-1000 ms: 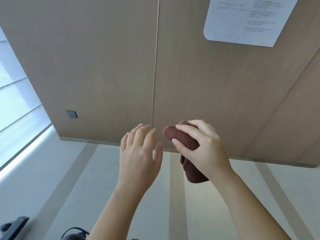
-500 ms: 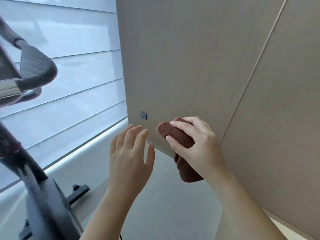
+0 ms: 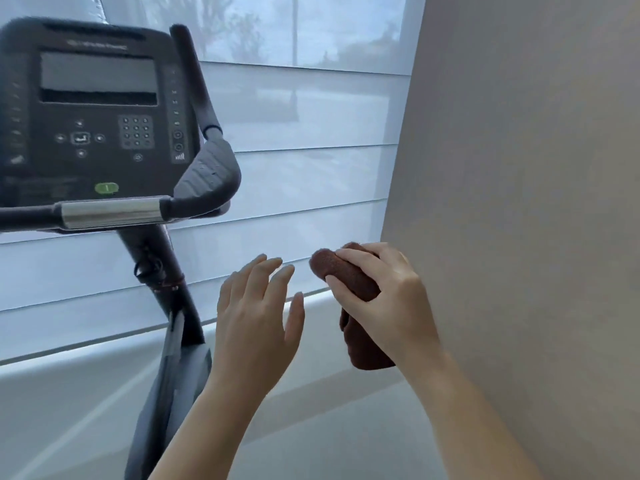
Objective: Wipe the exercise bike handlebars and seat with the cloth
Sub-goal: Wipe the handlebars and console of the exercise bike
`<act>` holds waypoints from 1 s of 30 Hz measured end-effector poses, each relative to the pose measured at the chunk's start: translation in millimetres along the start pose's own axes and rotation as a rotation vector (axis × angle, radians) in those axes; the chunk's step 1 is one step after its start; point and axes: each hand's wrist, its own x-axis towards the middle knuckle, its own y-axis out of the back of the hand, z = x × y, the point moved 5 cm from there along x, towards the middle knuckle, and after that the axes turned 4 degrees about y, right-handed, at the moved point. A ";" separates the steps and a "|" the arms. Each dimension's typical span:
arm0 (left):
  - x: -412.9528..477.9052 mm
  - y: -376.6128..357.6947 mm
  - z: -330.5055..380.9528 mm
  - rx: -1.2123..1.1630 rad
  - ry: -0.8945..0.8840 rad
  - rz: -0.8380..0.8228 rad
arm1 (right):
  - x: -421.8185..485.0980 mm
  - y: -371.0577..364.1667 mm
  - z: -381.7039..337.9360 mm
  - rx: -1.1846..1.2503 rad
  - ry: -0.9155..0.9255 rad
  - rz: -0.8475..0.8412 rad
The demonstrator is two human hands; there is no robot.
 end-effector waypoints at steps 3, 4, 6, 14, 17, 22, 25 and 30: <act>27.4 -11.8 -2.2 0.031 0.055 0.055 | 32.4 -5.6 22.0 0.047 0.056 -0.025; 33.6 -14.1 -6.2 0.050 0.074 0.080 | 42.6 -9.7 28.2 0.070 0.073 -0.034; 41.4 -15.2 -17.3 0.085 0.110 0.134 | 59.1 -22.8 35.8 0.119 0.107 -0.065; 61.8 2.3 -77.4 0.304 0.215 0.184 | 102.8 -108.7 9.4 0.341 0.229 -0.209; 75.6 9.0 -101.2 0.348 0.225 0.206 | 126.8 -131.9 -7.2 0.370 0.302 -0.226; 106.4 13.4 -139.3 0.386 0.181 0.216 | 191.7 -160.3 -32.3 0.340 0.412 -0.152; 123.4 9.8 -158.3 0.385 0.139 0.192 | 231.5 -177.0 -53.0 0.298 0.488 -0.101; 129.0 -4.8 -177.4 0.330 0.127 0.180 | 246.6 -222.1 -56.8 0.107 0.463 -0.403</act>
